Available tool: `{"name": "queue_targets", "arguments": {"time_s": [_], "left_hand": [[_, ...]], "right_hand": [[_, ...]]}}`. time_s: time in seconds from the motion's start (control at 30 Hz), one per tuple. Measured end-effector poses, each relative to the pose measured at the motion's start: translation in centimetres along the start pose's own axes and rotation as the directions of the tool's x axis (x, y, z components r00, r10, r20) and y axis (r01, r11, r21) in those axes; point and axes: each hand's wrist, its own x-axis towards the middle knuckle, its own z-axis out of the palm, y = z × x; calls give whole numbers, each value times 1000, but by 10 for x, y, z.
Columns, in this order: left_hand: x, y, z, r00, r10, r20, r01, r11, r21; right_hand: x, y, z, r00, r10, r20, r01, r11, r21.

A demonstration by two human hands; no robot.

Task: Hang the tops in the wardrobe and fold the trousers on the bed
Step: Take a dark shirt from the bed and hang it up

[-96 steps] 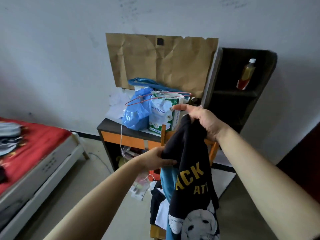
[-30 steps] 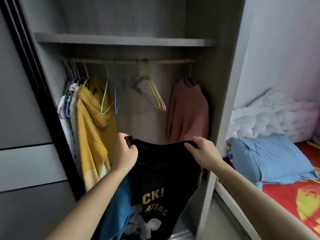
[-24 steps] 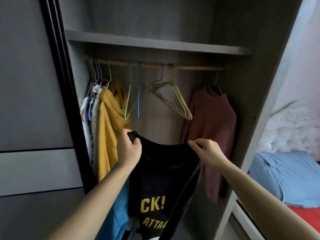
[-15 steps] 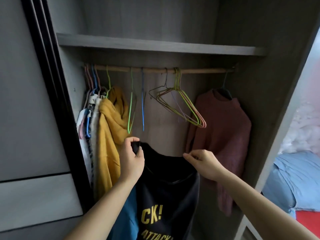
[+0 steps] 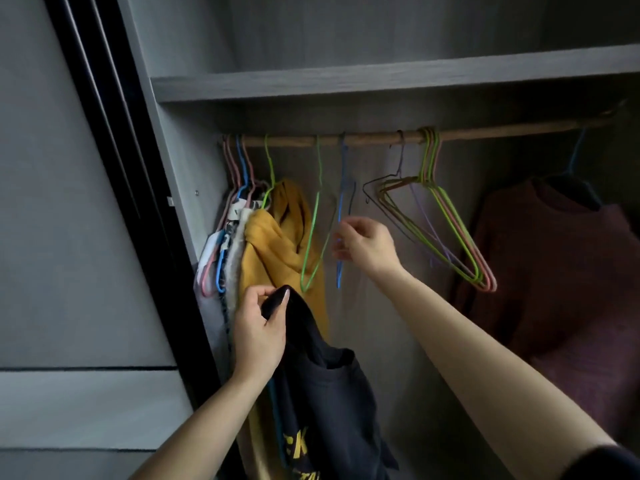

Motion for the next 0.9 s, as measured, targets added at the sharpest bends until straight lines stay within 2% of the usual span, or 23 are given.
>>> {"name": "queue_targets", "arguments": {"time_s": [0.07, 0.13, 0.2, 0.27, 0.33, 0.4, 0.43, 0.47, 0.5, 0.57, 0.63, 0.67, 0.7, 0.8, 0.9], "left_hand": [[8, 1, -2, 1000, 2, -23, -2, 1000, 22], [12, 2, -2, 999, -9, -32, 9, 1000, 14], [12, 1, -2, 1000, -17, -26, 17, 1000, 6], [10, -2, -4, 1000, -1, -26, 2, 999, 33], [9, -6, -8, 1000, 7, -28, -5, 999, 51], [8, -9, -11, 999, -12, -35, 14, 998, 66], [9, -11, -13, 999, -22, -41, 25, 997, 74], [11, -12, -15, 998, -30, -50, 34, 996, 79], [13, -13, -16, 998, -34, -59, 38, 996, 78], [15, -12, -17, 997, -37, -73, 42, 997, 70], [15, -11, -16, 996, -49, -68, 54, 996, 74], [15, -12, -15, 996, -56, -64, 61, 995, 80], [14, -11, -14, 997, -58, -58, 63, 995, 81], [13, -10, -10, 998, -52, -39, 54, 997, 55], [9, -10, -4, 999, -48, -22, 49, 998, 35]], "right_hand": [[22, -10, 23, 998, -31, 50, 37, 990, -136], [38, -16, 42, 995, 46, 94, -15, 952, -306], [48, -14, 53, 975, 157, 160, -84, 918, -388], [53, -8, 57, 969, 161, 189, -59, 889, -454], [52, -1, 53, 989, 9, 150, 74, 839, -540], [49, 6, 44, 959, -270, 84, 250, 670, -698], [48, 10, 40, 913, -405, 48, 291, 563, -774], [48, 14, 37, 880, -475, 12, 279, 495, -823], [48, 16, 33, 876, -481, -26, 236, 476, -847], [50, 22, 24, 953, -296, -63, 113, 540, -834], [54, 23, 13, 993, -89, -76, 6, 689, -725], [56, 24, 7, 993, -75, -92, -3, 762, -648], [55, 23, 1, 986, -121, -117, 28, 804, -594], [48, 18, -11, 942, -282, -181, 150, 838, -524], [38, 12, -19, 907, -347, -238, 219, 873, -437]]}}
